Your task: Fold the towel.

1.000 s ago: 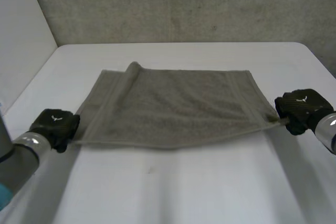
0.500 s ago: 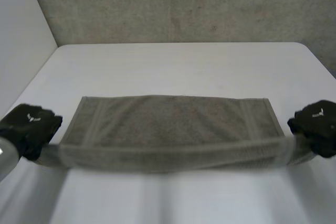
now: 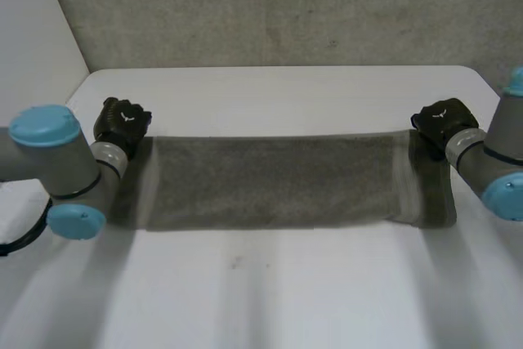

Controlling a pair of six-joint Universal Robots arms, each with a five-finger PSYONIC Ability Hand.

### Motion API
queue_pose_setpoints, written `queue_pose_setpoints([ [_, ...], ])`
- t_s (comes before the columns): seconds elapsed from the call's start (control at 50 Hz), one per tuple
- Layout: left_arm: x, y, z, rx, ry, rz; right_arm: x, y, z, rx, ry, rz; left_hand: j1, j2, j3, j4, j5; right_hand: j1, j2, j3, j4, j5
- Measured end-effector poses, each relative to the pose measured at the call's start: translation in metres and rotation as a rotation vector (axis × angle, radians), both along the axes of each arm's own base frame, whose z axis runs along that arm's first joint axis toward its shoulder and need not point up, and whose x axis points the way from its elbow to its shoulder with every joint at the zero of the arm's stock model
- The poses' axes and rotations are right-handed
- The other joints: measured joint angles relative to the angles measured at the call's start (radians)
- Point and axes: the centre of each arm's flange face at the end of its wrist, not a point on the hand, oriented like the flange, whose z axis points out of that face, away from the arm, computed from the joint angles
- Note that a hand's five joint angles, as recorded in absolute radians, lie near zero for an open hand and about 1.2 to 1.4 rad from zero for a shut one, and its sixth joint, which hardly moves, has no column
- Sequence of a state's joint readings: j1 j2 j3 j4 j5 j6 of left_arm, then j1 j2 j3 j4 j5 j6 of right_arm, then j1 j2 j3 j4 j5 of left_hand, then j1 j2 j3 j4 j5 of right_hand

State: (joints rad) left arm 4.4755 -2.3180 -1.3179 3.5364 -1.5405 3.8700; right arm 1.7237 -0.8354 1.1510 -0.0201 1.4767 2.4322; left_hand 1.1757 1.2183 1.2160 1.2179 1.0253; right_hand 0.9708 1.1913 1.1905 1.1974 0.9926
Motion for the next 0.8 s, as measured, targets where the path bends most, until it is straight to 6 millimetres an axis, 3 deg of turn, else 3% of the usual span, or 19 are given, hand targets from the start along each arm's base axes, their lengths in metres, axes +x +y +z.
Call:
queue_pose_setpoints([
  [0.12,-0.004,-0.008,-0.010,-0.022,0.003,-0.008,0.003,-0.010,-0.011,-0.028,0.009,-0.021,0.016,0.000,0.000,0.000,0.000,-0.070,-0.102,-0.104,-0.091,-0.068],
  [0.14,-0.005,-0.009,-0.014,-0.023,0.004,-0.011,0.005,-0.011,-0.015,-0.028,0.013,-0.022,0.024,0.000,0.000,0.000,0.000,-0.443,-0.504,-0.499,-0.505,-0.458],
  [0.16,-0.005,-0.009,-0.016,-0.023,0.004,-0.013,0.007,-0.011,-0.017,-0.027,0.014,-0.021,0.004,-0.015,-0.015,-0.015,-0.014,-0.620,-0.720,-0.715,-0.720,-0.673],
  [0.18,-0.006,-0.009,-0.017,-0.024,0.005,-0.015,0.008,-0.011,-0.017,-0.027,0.015,-0.020,-0.117,-0.169,-0.169,-0.144,-0.137,-0.665,-0.807,-0.801,-0.806,-0.761],
  [0.2,-0.006,-0.009,-0.018,-0.026,0.005,-0.017,0.008,-0.011,-0.018,-0.025,0.015,-0.020,-0.117,-0.169,-0.169,-0.144,-0.137,-0.712,-0.877,-0.877,-0.873,-0.827],
  [0.22,-0.007,-0.009,-0.018,-0.028,0.006,-0.019,0.010,-0.010,-0.019,-0.023,0.015,-0.018,-0.472,-0.457,-0.449,-0.454,-0.450,-0.747,-0.938,-0.950,-0.950,-0.902],
  [0.24,-0.007,-0.009,-0.018,-0.028,0.006,-0.019,0.010,-0.010,-0.019,-0.023,0.015,-0.018,-0.472,-0.457,-0.449,-0.454,-0.450,-0.747,-0.938,-0.950,-0.950,-0.902],
  [0.26,-0.009,-0.008,-0.019,-0.033,0.008,-0.023,0.011,-0.009,-0.018,-0.024,0.013,-0.017,-0.655,-0.639,-0.600,-0.610,-0.610,-0.749,-0.954,-0.972,-0.959,-0.916],
  [0.28,-0.011,-0.006,-0.019,-0.040,0.010,-0.028,0.012,-0.008,-0.015,-0.026,0.009,-0.015,-0.881,-0.907,-0.902,-0.907,-0.876,-0.749,-0.954,-0.974,-0.959,-0.917],
  [0.3,-0.011,-0.006,-0.018,-0.043,0.011,-0.030,0.013,-0.006,-0.012,-0.028,0.005,-0.014,-0.888,-0.945,-0.945,-0.941,-0.902,-0.749,-0.954,-0.974,-0.959,-0.916],
  [0.46,-0.010,0.012,0.004,-0.078,0.020,-0.030,0.011,0.011,0.023,-0.053,-0.065,-0.018,-0.986,-1.040,-1.037,-1.036,-0.990,-0.749,-0.954,-0.974,-0.959,-0.920],
  [0.54,-0.003,0.029,0.019,-0.075,0.023,-0.022,0.005,0.034,0.038,-0.032,-0.086,-0.027,-0.996,-1.050,-1.049,-1.048,-0.997,-0.749,-0.954,-0.974,-0.959,-0.920],
  [0.58,-0.001,0.034,0.021,-0.072,0.024,-0.021,0.003,0.039,0.039,-0.021,-0.087,-0.028,-0.996,-1.050,-1.049,-1.048,-0.996,-0.749,-0.954,-0.974,-0.959,-0.920],
  [0.66,0.007,0.062,0.037,-0.056,0.058,-0.018,-0.004,0.070,0.034,0.070,-0.087,-0.030,-0.996,-1.052,-1.049,-1.049,-0.997,-0.749,-0.954,-0.974,-0.959,-0.920],
  [0.72,0.011,0.075,0.042,-0.039,0.109,-0.015,-0.009,0.086,0.024,0.136,-0.090,-0.034,-0.996,-1.053,-1.049,-1.049,-0.997,-0.749,-0.954,-0.974,-0.959,-0.920],
  [0.74,0.013,0.084,0.046,-0.018,0.170,-0.012,-0.016,0.097,0.012,0.192,-0.100,-0.037,-0.996,-1.053,-1.049,-1.049,-0.997,-0.749,-0.953,-0.971,-0.959,-0.920],
  [0.8,0.015,0.093,0.048,0.029,0.292,-0.002,-0.024,0.104,-0.001,0.234,-0.122,-0.032,-0.996,-1.053,-1.049,-1.049,-0.997,-0.711,-0.880,-0.883,-0.887,-0.852],
])
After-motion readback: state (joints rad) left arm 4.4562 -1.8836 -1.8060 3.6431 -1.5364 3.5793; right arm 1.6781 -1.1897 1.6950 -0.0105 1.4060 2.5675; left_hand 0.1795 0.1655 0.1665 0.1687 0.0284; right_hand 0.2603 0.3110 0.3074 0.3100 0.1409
